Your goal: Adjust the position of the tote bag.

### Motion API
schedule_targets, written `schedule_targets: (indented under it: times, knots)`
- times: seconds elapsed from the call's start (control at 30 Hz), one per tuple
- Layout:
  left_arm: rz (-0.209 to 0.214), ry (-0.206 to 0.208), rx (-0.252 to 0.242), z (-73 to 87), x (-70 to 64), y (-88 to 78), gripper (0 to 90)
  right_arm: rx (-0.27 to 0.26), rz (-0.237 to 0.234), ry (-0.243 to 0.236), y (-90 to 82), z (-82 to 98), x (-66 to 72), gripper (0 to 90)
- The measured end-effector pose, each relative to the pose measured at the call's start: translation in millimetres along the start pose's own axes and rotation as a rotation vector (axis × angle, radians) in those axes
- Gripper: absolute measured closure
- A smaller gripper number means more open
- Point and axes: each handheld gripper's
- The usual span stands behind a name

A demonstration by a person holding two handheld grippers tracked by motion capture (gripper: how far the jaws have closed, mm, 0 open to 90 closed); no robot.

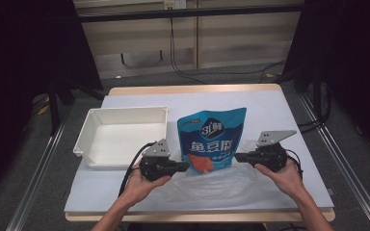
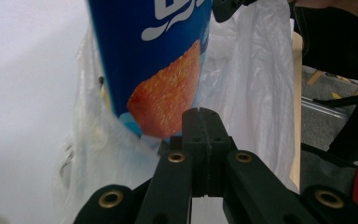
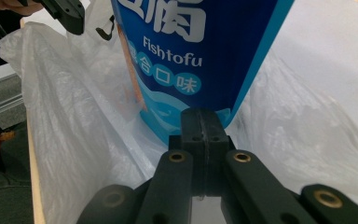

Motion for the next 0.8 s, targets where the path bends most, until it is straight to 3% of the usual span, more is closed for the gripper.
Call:
schedule_targets:
  times: [0.07,0.13,0.17,0.3,0.4,0.47,0.5,0.53,0.63,0.67,0.7,0.8]
  knots:
    - [0.007,-0.002,0.015,0.8,0.1,7.6,90.0,0.015,-0.003,0.0,3.8,2.3,0.5,90.0]
    - [-0.019,0.0,0.074,3.7,0.9,14.6,90.0,0.017,-0.011,0.012,8.5,8.1,0.0,90.0]
    - [0.006,-0.028,0.063,7.0,2.6,17.8,90.0,0.034,-0.006,0.005,10.0,10.2,0.0,90.0]
    - [0.004,-0.033,0.103,15.9,7.6,24.6,90.0,0.047,-0.015,0.015,12.2,15.1,-0.3,90.0]
    - [-0.022,-0.005,0.163,17.4,8.4,25.7,90.0,0.071,-0.013,0.007,15.5,17.4,0.7,90.0]
    - [-0.019,-0.014,0.169,20.6,8.8,26.2,90.0,0.089,-0.008,0.006,18.0,19.0,0.4,90.0]
    - [-0.032,0.015,0.195,21.3,10.2,25.3,90.0,0.099,-0.004,0.003,19.6,19.9,0.0,90.0]
    - [-0.049,0.01,0.203,24.5,9.9,26.1,90.0,0.12,0.003,-0.002,21.4,20.6,0.3,90.0]
    - [-0.05,0.001,0.219,29.1,12.1,25.3,90.0,0.149,0.005,-0.01,27.1,24.0,-1.0,90.0]
    - [-0.072,0.008,0.24,29.7,12.5,24.0,90.0,0.161,0.011,-0.017,28.8,24.9,-1.6,90.0]
    - [-0.066,0.003,0.23,31.0,13.9,24.1,90.0,0.169,0.014,-0.018,29.8,25.6,-1.9,90.0]
    - [-0.112,0.011,0.256,33.4,14.9,25.4,90.0,0.185,0.014,-0.015,32.5,27.6,-3.2,90.0]
Point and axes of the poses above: each handheld gripper's, and its own axes: y roughly forward along the jaws, z roughly out of its underside, x roughly to its left, and after that the axes turned 6 degrees about -y, right-handed
